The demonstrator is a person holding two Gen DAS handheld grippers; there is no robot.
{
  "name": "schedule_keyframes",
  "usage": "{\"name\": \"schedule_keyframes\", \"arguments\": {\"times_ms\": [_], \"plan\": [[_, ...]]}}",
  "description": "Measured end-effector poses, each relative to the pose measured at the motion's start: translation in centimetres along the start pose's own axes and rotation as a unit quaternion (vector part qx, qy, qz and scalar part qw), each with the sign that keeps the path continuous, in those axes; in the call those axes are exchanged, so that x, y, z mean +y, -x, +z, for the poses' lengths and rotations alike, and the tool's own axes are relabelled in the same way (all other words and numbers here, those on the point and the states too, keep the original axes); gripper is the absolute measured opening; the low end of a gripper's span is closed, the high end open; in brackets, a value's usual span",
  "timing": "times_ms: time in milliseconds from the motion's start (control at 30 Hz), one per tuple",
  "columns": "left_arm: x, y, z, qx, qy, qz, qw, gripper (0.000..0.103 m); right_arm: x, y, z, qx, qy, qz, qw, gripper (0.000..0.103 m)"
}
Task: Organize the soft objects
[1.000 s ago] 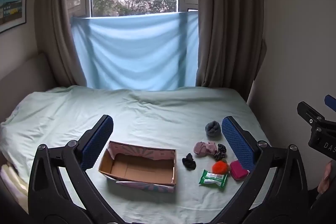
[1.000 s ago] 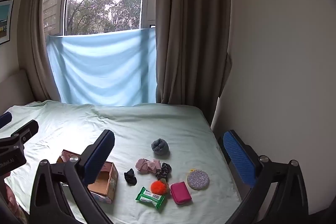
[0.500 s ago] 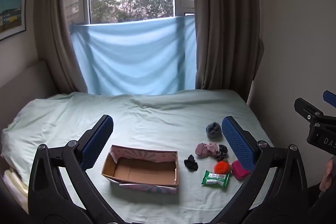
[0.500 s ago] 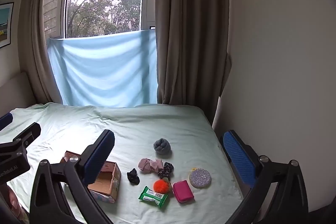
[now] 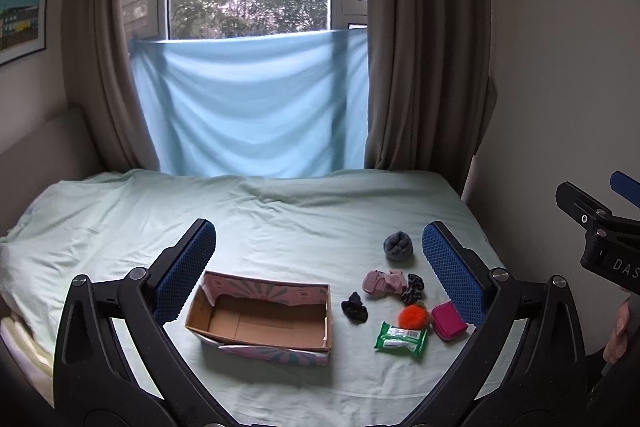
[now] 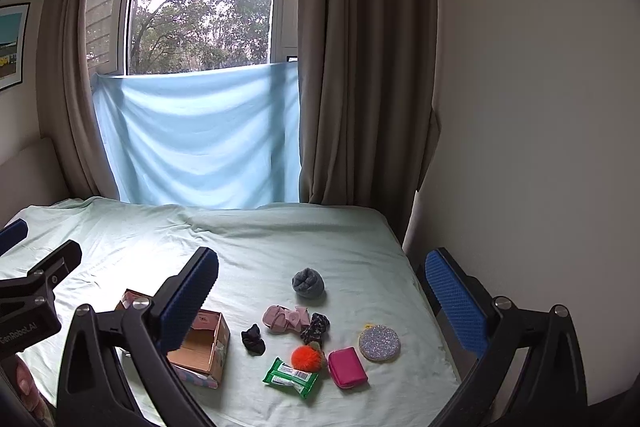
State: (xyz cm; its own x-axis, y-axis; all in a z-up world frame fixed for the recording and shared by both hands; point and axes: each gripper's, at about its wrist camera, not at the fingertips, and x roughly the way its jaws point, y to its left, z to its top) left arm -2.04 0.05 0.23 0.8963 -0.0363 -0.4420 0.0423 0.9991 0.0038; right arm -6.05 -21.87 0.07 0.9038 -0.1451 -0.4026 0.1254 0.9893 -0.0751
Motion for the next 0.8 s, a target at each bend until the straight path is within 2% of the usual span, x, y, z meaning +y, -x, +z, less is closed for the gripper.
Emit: {"name": "schedule_keyframes", "arguments": {"times_ms": [367,800], "plan": [[-0.28,0.14,0.07,0.001,-0.010,0.013,0.9999,0.102,0.26,0.03,-0.05,0.000,-0.002,-0.001,1.000,0.103],[-0.33,0.37,-0.09,-0.003,-0.009,0.013,0.9999,0.102,0.42,0.26,-0.17,0.001,-0.005,-0.006,1.000,0.103]]}}
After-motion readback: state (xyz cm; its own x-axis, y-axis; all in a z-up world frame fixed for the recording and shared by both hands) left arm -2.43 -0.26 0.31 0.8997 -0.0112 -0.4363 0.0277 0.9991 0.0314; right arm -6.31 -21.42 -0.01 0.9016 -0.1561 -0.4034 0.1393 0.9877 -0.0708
